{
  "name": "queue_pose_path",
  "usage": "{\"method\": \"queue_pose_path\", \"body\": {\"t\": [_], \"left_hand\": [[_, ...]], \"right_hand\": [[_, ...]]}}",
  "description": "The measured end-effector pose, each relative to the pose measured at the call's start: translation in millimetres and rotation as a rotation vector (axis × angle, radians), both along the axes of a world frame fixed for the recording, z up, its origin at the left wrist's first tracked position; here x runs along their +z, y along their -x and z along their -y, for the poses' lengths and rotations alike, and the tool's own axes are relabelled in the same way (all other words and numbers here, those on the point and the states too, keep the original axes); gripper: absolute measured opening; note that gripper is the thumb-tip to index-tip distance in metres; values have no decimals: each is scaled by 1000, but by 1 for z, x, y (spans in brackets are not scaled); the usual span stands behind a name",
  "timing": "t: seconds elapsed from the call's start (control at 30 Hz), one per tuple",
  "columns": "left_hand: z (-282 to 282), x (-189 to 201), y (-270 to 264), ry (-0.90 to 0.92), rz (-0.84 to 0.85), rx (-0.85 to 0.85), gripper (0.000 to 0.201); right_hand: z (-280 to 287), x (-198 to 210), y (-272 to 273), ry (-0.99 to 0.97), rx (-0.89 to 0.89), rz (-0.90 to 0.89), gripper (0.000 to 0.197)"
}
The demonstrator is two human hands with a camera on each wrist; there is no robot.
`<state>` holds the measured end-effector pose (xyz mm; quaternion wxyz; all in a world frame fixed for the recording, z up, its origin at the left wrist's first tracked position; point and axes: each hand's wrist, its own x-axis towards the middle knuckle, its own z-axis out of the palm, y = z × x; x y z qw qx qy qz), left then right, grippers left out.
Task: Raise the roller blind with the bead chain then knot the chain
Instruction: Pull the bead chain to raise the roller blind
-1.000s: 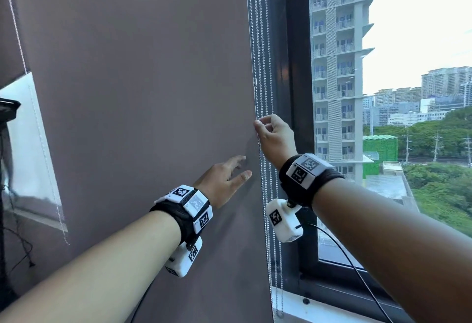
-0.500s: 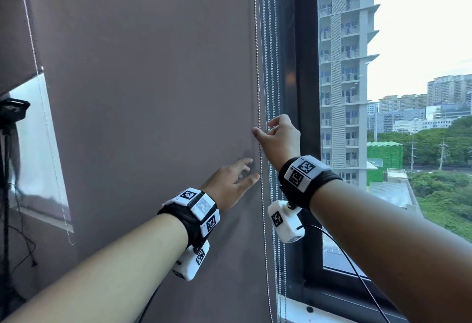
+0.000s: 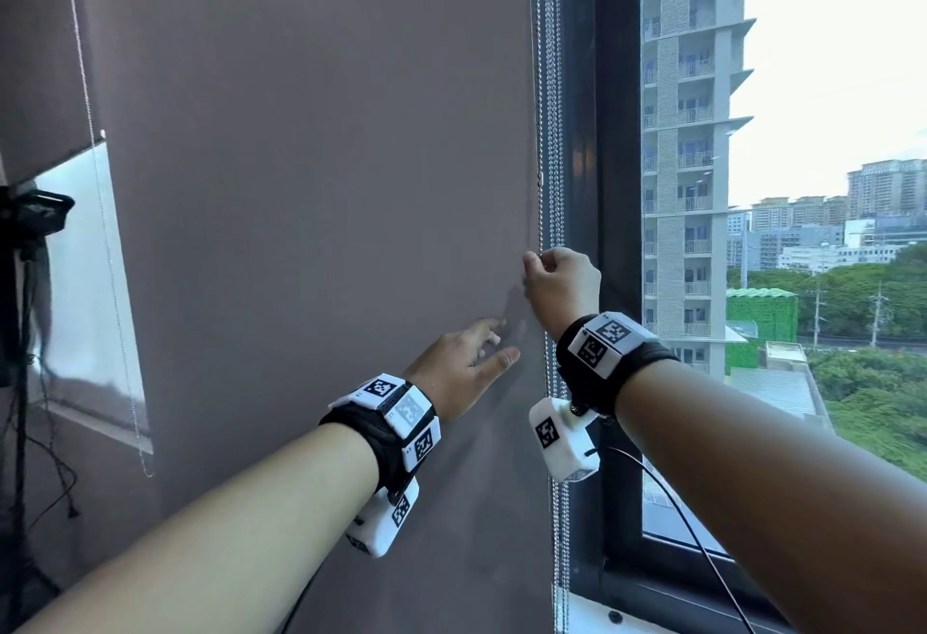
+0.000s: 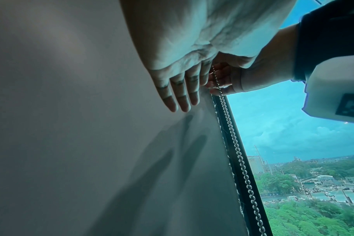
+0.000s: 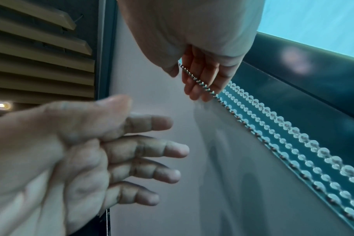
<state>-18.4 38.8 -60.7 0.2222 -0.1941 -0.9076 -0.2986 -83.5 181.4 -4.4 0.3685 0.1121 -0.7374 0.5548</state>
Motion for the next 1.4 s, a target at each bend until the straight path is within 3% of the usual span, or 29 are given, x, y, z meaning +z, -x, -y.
{"method": "queue_pose_path", "body": {"t": [0.4, 0.83, 1.03, 1.1, 1.4], "left_hand": [[-16, 7, 7, -206, -124, -58, 40], [-49, 19, 2, -422, -254, -172, 36], [-67, 24, 1, -531, -207, -207, 41], [-75, 25, -2, -605, -163, -231, 39], [-97, 20, -7, -981, 70, -347, 33]], "right_hand": [[3, -19, -24, 77, 152, -185, 49], [-15, -55, -41, 147, 267, -306, 50], [-16, -75, -44, 148, 287, -326, 44], [-15, -83, -47, 150, 276, -320, 51], [-16, -136, -47, 93, 302, -211, 42]]}}
